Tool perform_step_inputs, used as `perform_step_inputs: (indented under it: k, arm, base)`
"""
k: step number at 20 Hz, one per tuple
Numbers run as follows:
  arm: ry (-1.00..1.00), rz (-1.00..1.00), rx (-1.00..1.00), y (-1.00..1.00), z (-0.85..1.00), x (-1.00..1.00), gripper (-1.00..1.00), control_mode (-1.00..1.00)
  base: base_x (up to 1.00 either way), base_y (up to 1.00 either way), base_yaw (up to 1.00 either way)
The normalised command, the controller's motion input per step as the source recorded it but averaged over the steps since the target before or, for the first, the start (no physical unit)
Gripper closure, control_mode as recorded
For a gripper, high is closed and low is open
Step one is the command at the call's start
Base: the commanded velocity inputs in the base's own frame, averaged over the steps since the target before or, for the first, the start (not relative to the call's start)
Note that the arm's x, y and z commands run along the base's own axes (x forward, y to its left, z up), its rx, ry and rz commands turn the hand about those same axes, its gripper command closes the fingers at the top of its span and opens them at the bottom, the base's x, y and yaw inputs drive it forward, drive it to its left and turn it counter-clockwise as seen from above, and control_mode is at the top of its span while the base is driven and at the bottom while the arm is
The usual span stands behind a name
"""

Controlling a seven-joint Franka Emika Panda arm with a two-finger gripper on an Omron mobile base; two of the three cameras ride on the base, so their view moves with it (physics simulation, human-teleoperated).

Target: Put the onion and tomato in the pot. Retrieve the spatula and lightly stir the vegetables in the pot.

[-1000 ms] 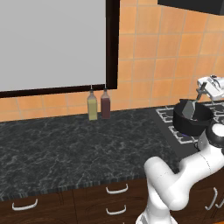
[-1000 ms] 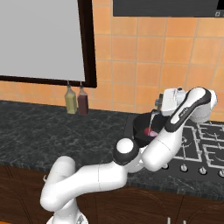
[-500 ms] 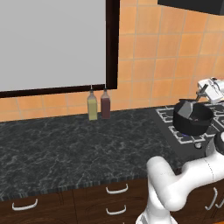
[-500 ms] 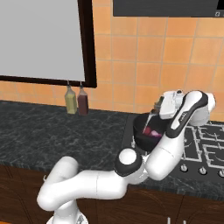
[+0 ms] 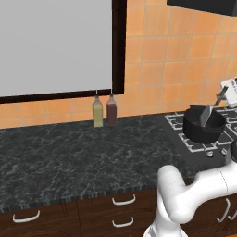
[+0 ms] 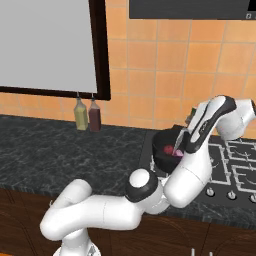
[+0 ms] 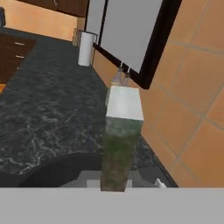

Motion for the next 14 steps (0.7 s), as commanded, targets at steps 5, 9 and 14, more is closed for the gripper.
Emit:
perform_step_inputs:
  k: [5,9,14]
  arm:
    - [0.01,-0.07,-0.21,0.12,-0.33,-0.01,1.00,-1.00]
    - [0.06,0.00,-0.02,0.57,-0.69,0.00,1.00,-1.00]
    - [-0.02,0.00,-0.06,0.10,-0.12,0.00,1.00,-1.00]
  base:
    - [0.00,0.00,0.00]
    - [0.00,0.00,0.00]
    - [0.00,0.00,0.00]
